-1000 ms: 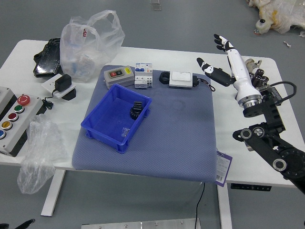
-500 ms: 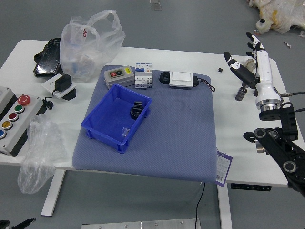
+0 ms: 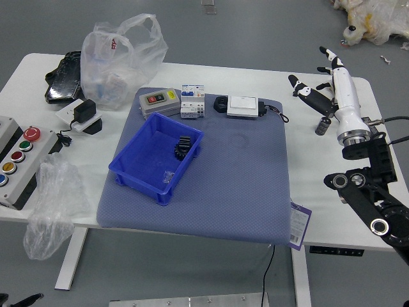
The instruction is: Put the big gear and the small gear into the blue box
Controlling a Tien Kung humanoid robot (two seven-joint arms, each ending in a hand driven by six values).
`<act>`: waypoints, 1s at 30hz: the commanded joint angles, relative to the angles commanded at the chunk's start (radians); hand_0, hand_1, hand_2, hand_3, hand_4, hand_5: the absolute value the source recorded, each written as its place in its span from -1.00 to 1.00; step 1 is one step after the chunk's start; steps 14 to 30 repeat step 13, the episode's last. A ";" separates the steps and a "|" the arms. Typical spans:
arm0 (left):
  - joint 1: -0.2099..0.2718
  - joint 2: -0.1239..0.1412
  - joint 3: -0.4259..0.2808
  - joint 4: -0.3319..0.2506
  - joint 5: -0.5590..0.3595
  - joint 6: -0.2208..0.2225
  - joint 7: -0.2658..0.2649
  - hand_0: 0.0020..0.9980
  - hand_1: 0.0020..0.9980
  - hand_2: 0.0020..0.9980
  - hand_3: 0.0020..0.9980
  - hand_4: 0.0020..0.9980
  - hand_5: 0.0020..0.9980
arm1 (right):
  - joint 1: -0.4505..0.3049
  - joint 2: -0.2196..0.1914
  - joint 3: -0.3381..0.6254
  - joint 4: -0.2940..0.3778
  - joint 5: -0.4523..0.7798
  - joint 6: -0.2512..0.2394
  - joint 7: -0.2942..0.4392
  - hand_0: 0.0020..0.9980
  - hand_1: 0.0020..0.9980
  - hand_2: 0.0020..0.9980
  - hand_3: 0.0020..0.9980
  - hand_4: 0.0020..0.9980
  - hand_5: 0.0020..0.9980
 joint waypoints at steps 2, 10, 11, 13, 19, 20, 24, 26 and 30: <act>-0.003 0.002 0.002 0.001 -0.002 0.000 -0.003 0.31 -0.28 -0.10 0.50 0.50 0.16 | 0.002 0.001 0.000 0.001 -0.061 0.000 -0.045 -0.31 -0.17 0.32 0.18 0.71 0.18; -0.005 0.001 -0.005 0.000 0.004 -0.003 -0.001 0.31 -0.28 -0.09 0.49 0.50 0.15 | 0.015 -0.006 -0.048 -0.013 -0.193 0.069 -0.151 -0.35 -0.35 0.30 -0.22 0.69 0.21; -0.004 0.001 -0.007 0.000 0.005 -0.003 0.001 0.31 -0.28 -0.09 0.49 0.50 0.15 | 0.019 -0.006 -0.059 -0.017 -0.193 0.081 -0.158 -0.35 -0.35 0.30 -0.22 0.69 0.21; -0.003 0.000 -0.009 -0.001 0.005 -0.003 0.002 0.31 -0.28 -0.09 0.49 0.50 0.15 | 0.025 -0.005 -0.082 -0.027 -0.190 0.107 -0.172 -0.35 -0.35 0.30 -0.22 0.69 0.21; -0.003 0.000 -0.009 -0.001 0.005 -0.003 0.002 0.31 -0.28 -0.09 0.49 0.50 0.15 | 0.025 -0.005 -0.082 -0.027 -0.190 0.107 -0.172 -0.35 -0.35 0.30 -0.22 0.69 0.21; -0.003 0.000 -0.009 -0.001 0.005 -0.003 0.002 0.31 -0.28 -0.09 0.49 0.50 0.15 | 0.025 -0.005 -0.082 -0.027 -0.190 0.107 -0.172 -0.35 -0.35 0.30 -0.22 0.69 0.21; -0.003 0.000 -0.009 -0.001 0.005 -0.003 0.002 0.31 -0.28 -0.09 0.49 0.50 0.15 | 0.025 -0.005 -0.082 -0.027 -0.190 0.107 -0.172 -0.35 -0.35 0.30 -0.22 0.69 0.21; -0.003 0.000 -0.009 -0.001 0.005 -0.003 0.002 0.31 -0.28 -0.09 0.49 0.50 0.15 | 0.025 -0.005 -0.082 -0.027 -0.190 0.107 -0.172 -0.35 -0.35 0.30 -0.22 0.69 0.21; -0.003 0.000 -0.009 -0.001 0.005 -0.003 0.002 0.31 -0.28 -0.09 0.49 0.50 0.15 | 0.025 -0.005 -0.082 -0.027 -0.190 0.107 -0.172 -0.35 -0.35 0.30 -0.22 0.69 0.21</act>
